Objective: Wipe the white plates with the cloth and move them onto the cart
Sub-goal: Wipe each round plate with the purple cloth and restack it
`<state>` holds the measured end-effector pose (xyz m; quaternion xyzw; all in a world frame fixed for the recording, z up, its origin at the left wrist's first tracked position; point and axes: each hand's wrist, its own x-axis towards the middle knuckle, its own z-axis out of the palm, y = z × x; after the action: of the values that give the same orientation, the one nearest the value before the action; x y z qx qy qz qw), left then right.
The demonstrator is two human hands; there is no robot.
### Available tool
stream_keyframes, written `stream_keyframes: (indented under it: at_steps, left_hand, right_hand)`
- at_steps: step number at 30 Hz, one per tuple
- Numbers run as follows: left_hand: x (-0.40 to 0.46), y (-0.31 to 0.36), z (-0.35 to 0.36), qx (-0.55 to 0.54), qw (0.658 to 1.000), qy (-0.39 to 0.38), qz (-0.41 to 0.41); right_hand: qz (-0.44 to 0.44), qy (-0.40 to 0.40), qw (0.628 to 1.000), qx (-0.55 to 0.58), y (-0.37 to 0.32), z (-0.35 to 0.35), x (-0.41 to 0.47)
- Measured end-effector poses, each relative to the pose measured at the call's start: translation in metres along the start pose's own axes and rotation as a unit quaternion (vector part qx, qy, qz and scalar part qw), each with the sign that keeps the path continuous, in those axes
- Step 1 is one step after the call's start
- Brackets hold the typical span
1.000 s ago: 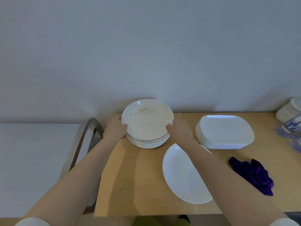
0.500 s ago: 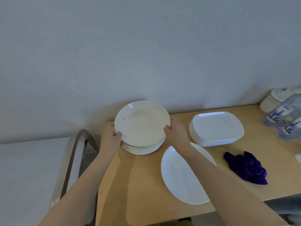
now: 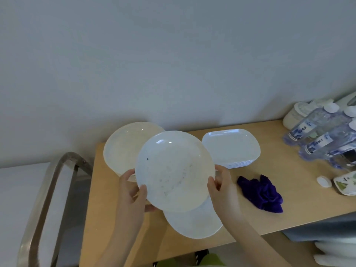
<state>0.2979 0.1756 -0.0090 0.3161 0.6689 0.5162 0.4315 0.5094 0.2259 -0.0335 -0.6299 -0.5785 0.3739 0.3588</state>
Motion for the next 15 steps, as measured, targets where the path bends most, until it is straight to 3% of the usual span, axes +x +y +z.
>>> stream_keyframes:
  at_steps: [7,15]
  left_hand:
    - [-0.039,-0.036,0.035,-0.005,0.994,-0.052,-0.098]
    - [-0.040,-0.067,0.044,0.085,0.981,-0.068,-0.158]
  right_hand:
    - [0.027,-0.028,0.997,-0.068,0.048,-0.044,-0.024]
    - [0.062,-0.060,0.991,-0.106,0.076,-0.047,-0.028]
